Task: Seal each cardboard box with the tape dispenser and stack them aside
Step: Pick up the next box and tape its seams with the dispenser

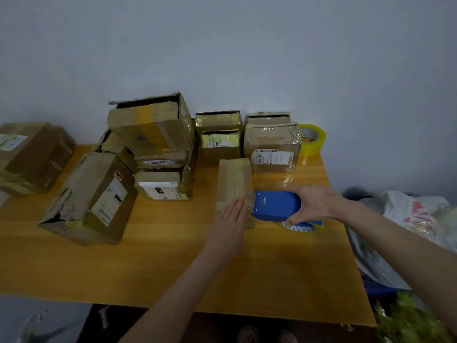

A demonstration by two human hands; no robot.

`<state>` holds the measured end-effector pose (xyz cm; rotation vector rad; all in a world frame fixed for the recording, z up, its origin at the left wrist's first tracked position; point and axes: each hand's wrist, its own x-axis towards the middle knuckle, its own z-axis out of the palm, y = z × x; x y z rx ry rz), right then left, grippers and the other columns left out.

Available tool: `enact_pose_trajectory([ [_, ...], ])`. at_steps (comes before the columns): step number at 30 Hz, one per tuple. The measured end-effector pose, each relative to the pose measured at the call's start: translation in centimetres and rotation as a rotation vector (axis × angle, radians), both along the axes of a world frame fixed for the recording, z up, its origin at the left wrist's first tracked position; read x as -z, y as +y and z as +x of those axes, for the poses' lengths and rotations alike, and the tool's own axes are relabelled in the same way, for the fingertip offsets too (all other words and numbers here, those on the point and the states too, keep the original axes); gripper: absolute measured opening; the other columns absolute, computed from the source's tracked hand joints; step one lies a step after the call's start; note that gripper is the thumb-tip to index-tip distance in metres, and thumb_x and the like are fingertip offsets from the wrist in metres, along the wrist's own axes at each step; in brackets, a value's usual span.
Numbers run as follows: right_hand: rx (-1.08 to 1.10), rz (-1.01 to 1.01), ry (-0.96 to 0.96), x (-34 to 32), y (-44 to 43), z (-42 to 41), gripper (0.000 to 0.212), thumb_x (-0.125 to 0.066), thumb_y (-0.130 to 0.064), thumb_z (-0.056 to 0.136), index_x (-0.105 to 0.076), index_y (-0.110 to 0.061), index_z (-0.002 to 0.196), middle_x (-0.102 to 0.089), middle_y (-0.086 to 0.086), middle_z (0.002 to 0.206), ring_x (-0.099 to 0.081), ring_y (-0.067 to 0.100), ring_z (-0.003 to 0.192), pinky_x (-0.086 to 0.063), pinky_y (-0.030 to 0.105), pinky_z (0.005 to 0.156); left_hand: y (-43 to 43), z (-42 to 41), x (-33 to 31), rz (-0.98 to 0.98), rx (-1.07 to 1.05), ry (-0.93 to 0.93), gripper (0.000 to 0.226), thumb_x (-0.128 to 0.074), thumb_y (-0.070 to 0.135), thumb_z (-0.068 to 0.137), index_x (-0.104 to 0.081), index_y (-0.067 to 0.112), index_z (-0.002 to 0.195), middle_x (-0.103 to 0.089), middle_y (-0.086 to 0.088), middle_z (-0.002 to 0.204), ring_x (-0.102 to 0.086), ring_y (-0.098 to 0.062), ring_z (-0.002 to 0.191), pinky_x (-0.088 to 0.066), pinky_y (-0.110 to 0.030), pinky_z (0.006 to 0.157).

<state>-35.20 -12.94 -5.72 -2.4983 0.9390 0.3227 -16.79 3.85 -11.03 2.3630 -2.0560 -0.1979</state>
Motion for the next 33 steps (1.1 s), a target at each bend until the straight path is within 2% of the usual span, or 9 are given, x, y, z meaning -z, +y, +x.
enact_pose_trajectory([
  [2,-0.038,-0.051,-0.017,0.0,0.0,-0.5,0.086,-0.071,-0.064,0.067,-0.034,-0.035,0.139,-0.06,-0.008,0.112,-0.057,0.016,0.095,-0.052,0.033,0.075,0.3,0.6,0.2,0.04,-0.008,-0.028,0.082,-0.039,0.003,0.094,0.025,0.021,0.141,0.028,0.001,0.152,0.027,-0.012,0.139,0.008,-0.037,0.119],
  [5,-0.098,-0.067,-0.057,0.2,0.2,-1.0,0.087,-0.07,-0.06,0.071,-0.025,-0.041,0.143,-0.059,-0.009,0.11,-0.054,0.014,0.09,-0.05,0.032,0.074,0.4,1.0,0.2,0.046,0.005,-0.013,0.086,-0.041,0.002,0.093,0.027,0.026,0.14,0.03,0.003,0.15,0.028,-0.011,0.138,0.008,-0.035,0.119],
  [11,-0.074,0.08,-0.074,0.1,-0.4,-1.7,0.083,-0.07,-0.049,0.071,-0.025,-0.048,0.14,-0.051,-0.022,0.091,-0.054,0.01,0.084,-0.053,0.035,0.075,0.3,1.4,0.4,0.065,0.03,-0.019,0.091,-0.045,0.001,0.09,0.027,0.027,0.139,0.031,0.005,0.15,0.027,-0.01,0.138,0.01,-0.036,0.117],
  [15,-0.07,0.139,-0.08,0.0,-1.1,-2.5,0.082,-0.071,-0.045,0.071,-0.026,-0.048,0.14,-0.05,-0.027,0.092,-0.054,0.005,0.084,-0.053,0.033,0.078,0.2,2.0,0.2,0.047,0.065,-0.015,0.091,-0.046,0.0,0.09,0.024,0.027,0.141,0.024,0.005,0.155,0.025,-0.008,0.138,0.008,-0.033,0.118],
  [20,-0.043,0.067,0.09,0.0,-1.8,-4.4,0.082,-0.068,-0.052,0.07,-0.026,-0.049,0.14,-0.056,-0.02,0.093,-0.057,0.008,0.086,-0.054,0.033,0.078,0.0,1.9,0.2,0.002,0.071,0.028,0.084,-0.04,-0.003,0.09,0.01,0.024,0.151,0.014,0.004,0.159,0.019,-0.004,0.14,0.011,-0.027,0.115],
  [24,-0.094,-0.003,0.19,0.2,-0.8,-1.9,0.076,-0.064,-0.057,0.072,-0.03,-0.045,0.14,-0.059,-0.012,0.098,-0.057,0.015,0.09,-0.053,0.033,0.074,0.0,1.9,0.2,-0.006,0.049,0.051,0.079,-0.038,-0.001,0.092,0.007,0.025,0.152,0.01,0.004,0.16,0.011,-0.01,0.146,0.003,-0.03,0.12],
  [26,-0.102,-0.031,0.23,0.3,-0.5,-0.7,0.071,-0.063,-0.058,0.071,-0.036,-0.044,0.135,-0.059,-0.01,0.095,-0.057,0.017,0.088,-0.051,0.031,0.069,0.0,1.9,0.0,-0.004,0.052,0.057,0.076,-0.037,0.001,0.093,0.006,0.025,0.151,0.009,0.004,0.16,0.01,-0.01,0.146,0.001,-0.032,0.121],
  [29,-0.111,-0.066,0.258,0.5,0.0,0.7,0.065,-0.062,-0.059,0.071,-0.041,-0.041,0.13,-0.058,-0.009,0.095,-0.055,0.018,0.087,-0.05,0.031,0.068,0.2,1.6,0.0,-0.04,0.035,0.072,0.075,-0.037,0.002,0.094,0.006,0.027,0.151,0.008,0.005,0.16,0.009,-0.009,0.146,0.002,-0.03,0.12],
  [33,-0.1,-0.081,0.273,0.6,0.6,2.9,0.064,-0.063,-0.06,0.071,-0.042,-0.042,0.129,-0.054,-0.009,0.092,-0.052,0.019,0.084,-0.04,0.028,0.058,0.2,1.7,0.1,-0.037,0.041,0.078,0.08,-0.041,0.002,0.093,0.011,0.03,0.147,0.009,0.007,0.16,0.011,-0.009,0.146,0.001,-0.031,0.121],
])
